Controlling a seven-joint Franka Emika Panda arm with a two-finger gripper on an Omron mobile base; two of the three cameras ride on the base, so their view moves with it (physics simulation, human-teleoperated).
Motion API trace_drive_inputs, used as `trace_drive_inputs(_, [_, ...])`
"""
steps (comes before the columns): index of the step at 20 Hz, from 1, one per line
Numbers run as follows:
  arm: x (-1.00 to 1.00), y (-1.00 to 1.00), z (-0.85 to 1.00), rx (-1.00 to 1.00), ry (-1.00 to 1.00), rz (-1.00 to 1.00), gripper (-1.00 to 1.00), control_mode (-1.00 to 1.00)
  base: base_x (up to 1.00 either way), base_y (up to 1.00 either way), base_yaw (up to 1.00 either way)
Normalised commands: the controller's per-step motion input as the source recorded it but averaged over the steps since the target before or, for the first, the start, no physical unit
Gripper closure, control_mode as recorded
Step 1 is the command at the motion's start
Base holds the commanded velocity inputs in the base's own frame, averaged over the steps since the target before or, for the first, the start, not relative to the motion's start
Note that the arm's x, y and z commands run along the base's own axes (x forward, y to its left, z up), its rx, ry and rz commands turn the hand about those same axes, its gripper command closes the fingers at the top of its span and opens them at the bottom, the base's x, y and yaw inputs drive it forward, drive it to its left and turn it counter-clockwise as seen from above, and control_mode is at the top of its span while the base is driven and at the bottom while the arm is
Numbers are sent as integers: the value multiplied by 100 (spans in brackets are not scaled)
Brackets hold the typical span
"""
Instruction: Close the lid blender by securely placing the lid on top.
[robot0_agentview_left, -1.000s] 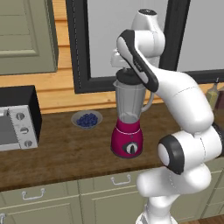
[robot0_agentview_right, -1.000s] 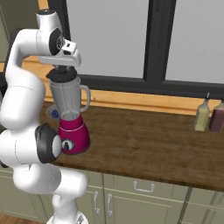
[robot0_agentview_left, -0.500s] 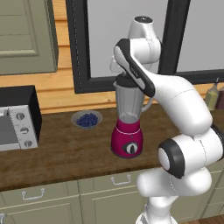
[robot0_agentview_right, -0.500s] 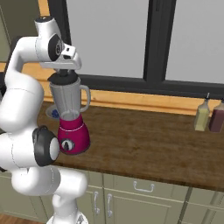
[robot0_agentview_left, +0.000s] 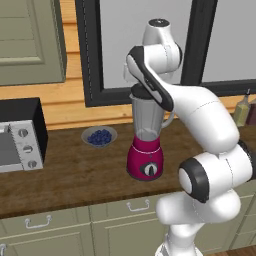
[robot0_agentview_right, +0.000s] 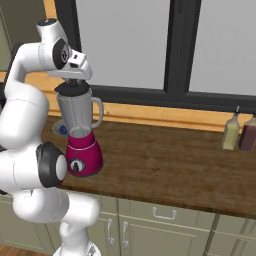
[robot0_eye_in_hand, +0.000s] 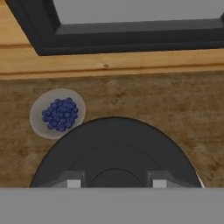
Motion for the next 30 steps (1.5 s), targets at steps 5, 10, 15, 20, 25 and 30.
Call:
trace_drive_inputs(5, [-16, 0, -15, 3, 0, -21, 100, -100, 0, 0, 0])
trace_drive_inputs(10, [-46, -10, -16, 3, 0, -17, 100, -100, 0, 0, 0])
trace_drive_inputs(15, [-9, -4, 0, 0, 0, -6, 100, -100, 0, 0, 0])
trace_drive_inputs(20, [13, 1, 0, 0, -1, -5, 100, -100, 0, 0, 0])
trace_drive_inputs(25, [10, 0, -3, 0, 0, -4, 100, -100, 0, 0, 0])
trace_drive_inputs(30, [-27, 0, -26, -2, 8, 0, 100, -100, 0, 0, 0])
